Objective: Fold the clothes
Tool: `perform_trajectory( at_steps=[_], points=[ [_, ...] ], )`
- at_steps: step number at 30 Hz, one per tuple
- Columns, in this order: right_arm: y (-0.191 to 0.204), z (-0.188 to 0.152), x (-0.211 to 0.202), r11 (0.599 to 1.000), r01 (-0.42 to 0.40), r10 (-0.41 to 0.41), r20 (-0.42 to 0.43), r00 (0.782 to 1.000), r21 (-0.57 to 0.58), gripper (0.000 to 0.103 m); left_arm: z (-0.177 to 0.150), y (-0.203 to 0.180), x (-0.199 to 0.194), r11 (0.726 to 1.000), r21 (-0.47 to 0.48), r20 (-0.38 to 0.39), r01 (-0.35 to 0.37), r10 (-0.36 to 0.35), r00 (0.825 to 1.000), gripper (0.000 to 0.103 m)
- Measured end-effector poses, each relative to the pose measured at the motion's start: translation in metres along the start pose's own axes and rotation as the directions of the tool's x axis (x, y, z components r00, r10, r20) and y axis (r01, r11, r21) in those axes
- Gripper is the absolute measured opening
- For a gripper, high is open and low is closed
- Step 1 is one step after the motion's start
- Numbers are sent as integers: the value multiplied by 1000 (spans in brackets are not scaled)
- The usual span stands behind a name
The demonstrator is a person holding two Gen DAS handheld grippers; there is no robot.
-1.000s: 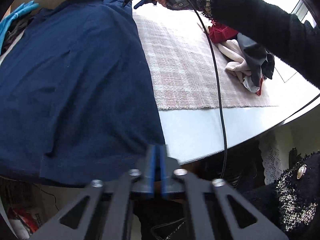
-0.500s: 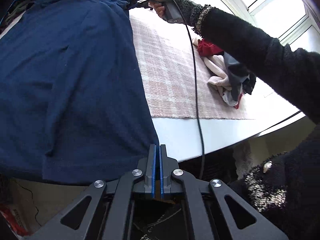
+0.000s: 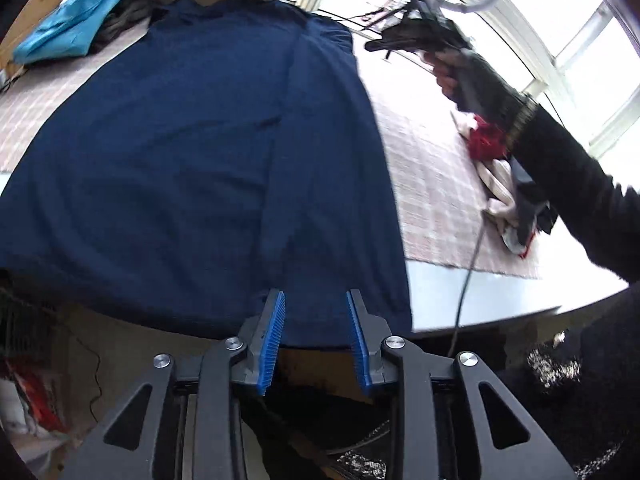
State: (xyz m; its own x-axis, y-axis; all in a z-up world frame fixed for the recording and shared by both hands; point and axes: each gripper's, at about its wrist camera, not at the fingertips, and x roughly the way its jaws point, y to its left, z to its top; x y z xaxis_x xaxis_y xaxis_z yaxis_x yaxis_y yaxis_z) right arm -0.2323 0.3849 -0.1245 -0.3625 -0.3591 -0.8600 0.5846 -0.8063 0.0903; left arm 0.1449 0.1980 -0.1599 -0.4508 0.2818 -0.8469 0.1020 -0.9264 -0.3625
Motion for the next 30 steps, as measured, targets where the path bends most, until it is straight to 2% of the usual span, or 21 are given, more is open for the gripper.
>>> perform_trajectory(
  at_steps=[3,4,5,6,8,10,13,15,18,20,23,27,30],
  points=[
    [29,-22,-2,995,-88,86,-38,996,-39,3,4,18,14,999,-27,-31,-43,42,999,29],
    [36,-27,1,993,-104,101,-57,993,-54,3,4,20,18,999,-22,-45,-43,42,998,24],
    [45,-29,8,992,-102,97,-74,993,-76,3,4,19,22,999,-10,-58,-43,42,997,19],
    [51,-30,14,990,-97,89,-85,992,-98,3,3,18,26,999,5,-70,-46,47,996,8],
    [59,-29,28,988,-72,59,-96,994,-137,3,2,19,28,998,16,-70,-69,70,995,4],
    [59,-26,43,987,-21,4,-109,994,-159,3,0,23,23,994,16,-64,-108,109,992,4],
    [41,-21,34,994,-82,74,-115,991,-70,4,-5,24,7,991,25,-55,-129,130,990,5],
    [19,-14,17,995,-97,97,-56,994,8,4,-4,24,-5,990,35,-44,-140,142,989,5],
    [-18,3,8,992,-57,58,-14,998,109,11,9,24,-19,993,37,-18,-110,111,994,4],
    [-45,17,9,980,-47,47,8,999,192,24,22,23,-24,996,44,2,-82,82,997,4],
    [-74,27,15,945,-64,59,27,998,321,24,40,19,-23,996,66,6,-56,56,998,5],
    [-64,33,4,945,-122,118,34,992,305,24,62,26,-41,999,41,30,-23,22,999,6],
    [-44,37,-27,947,-193,182,67,981,258,24,77,49,-78,997,-8,103,-72,72,992,12]
  ],
)
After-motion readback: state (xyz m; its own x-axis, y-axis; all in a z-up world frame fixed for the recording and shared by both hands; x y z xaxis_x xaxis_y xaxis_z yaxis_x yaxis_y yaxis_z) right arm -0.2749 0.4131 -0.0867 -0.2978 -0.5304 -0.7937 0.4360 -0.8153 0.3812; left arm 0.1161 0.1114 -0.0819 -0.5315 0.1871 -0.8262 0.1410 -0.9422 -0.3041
